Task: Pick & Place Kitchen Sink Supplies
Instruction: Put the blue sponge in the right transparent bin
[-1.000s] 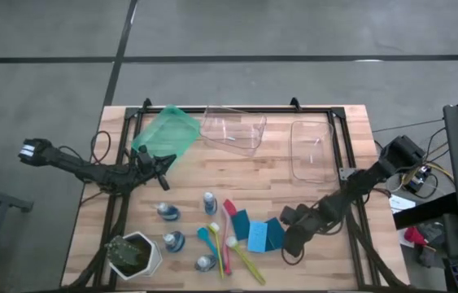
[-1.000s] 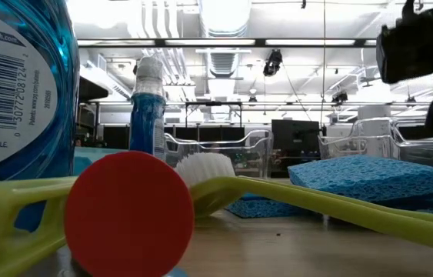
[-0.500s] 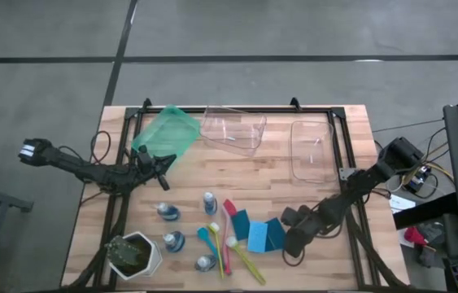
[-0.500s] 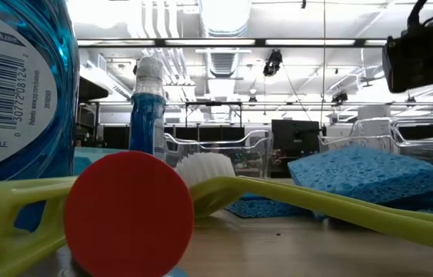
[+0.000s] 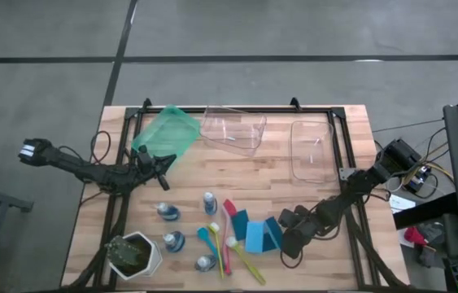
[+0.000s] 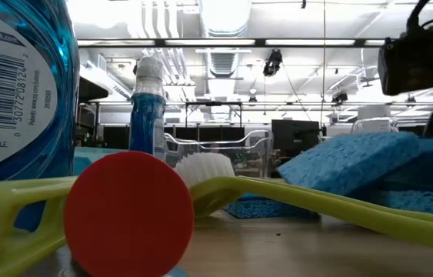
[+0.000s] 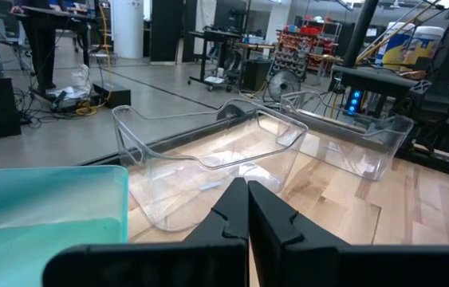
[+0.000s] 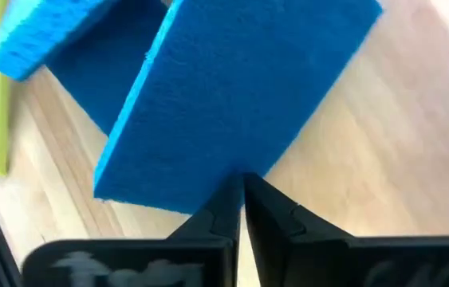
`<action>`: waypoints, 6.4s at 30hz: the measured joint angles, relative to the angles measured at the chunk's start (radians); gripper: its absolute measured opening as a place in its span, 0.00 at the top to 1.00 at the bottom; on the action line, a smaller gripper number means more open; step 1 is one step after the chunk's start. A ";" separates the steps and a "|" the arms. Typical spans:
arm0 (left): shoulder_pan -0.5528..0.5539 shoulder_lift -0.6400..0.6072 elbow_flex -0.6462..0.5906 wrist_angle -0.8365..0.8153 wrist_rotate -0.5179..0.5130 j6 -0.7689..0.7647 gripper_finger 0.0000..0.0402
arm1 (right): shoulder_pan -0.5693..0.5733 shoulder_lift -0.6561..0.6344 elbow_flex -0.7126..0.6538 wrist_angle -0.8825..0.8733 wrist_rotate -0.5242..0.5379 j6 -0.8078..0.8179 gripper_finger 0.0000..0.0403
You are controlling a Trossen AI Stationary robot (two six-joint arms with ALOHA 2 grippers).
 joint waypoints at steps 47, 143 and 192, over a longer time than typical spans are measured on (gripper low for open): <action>0.000 0.000 0.000 -0.006 0.000 0.000 1.00 | 0.103 -0.016 0.108 0.051 0.059 -0.066 0.56; 0.000 0.000 0.000 -0.028 0.000 0.000 1.00 | 0.148 0.424 0.718 -0.954 0.369 -0.229 0.98; 0.000 0.000 0.000 -0.046 0.000 0.000 1.00 | -0.263 -0.152 0.521 -1.261 0.579 -0.159 0.98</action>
